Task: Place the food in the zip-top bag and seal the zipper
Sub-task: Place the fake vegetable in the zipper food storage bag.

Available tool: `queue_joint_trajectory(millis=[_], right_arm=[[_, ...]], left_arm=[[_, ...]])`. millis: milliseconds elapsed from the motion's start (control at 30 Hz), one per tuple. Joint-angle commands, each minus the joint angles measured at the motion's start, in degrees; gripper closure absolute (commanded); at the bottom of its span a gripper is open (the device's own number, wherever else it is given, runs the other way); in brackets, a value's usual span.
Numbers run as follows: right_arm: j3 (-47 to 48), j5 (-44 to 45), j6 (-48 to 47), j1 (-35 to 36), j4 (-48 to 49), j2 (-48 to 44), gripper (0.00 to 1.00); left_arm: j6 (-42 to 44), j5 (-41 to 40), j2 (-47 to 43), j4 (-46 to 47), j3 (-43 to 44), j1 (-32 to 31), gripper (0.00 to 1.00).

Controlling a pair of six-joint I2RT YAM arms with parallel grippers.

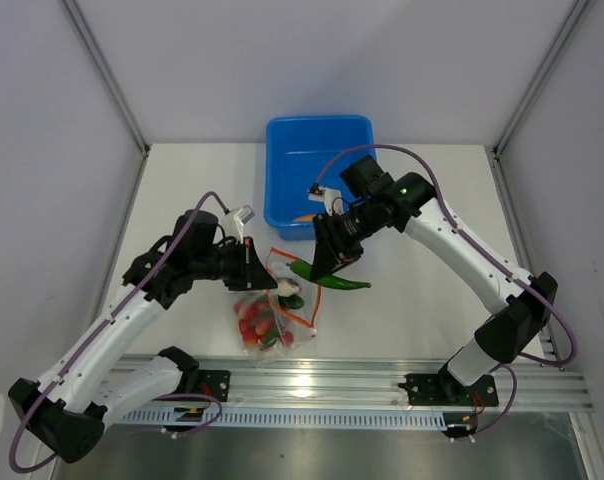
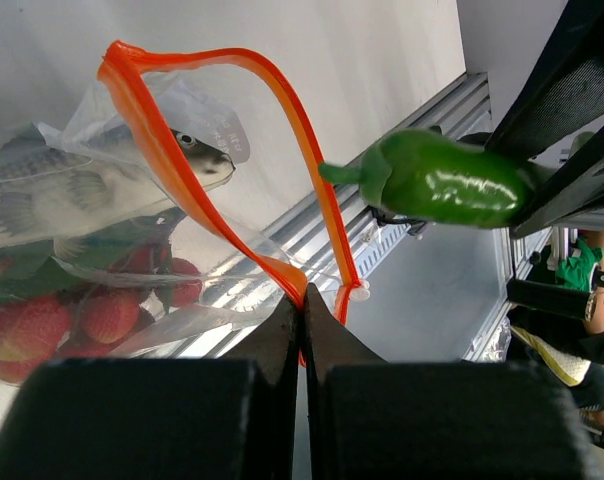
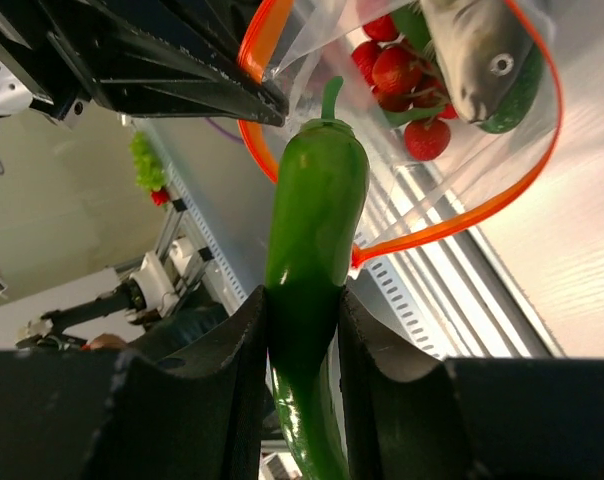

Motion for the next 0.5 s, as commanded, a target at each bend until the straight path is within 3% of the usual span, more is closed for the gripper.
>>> queue_joint_trajectory(millis=[0,467], right_arm=[[-0.2,-4.45,0.55,0.91,-0.12,0.4,1.0],[14.29,-0.07,3.37,6.36,-5.22,19.47,0.91]], left_arm=[[0.19,1.67,-0.58,1.39,2.68,0.4,0.99],[-1.22,4.13,-3.92,3.23,1.0,0.4,0.99]])
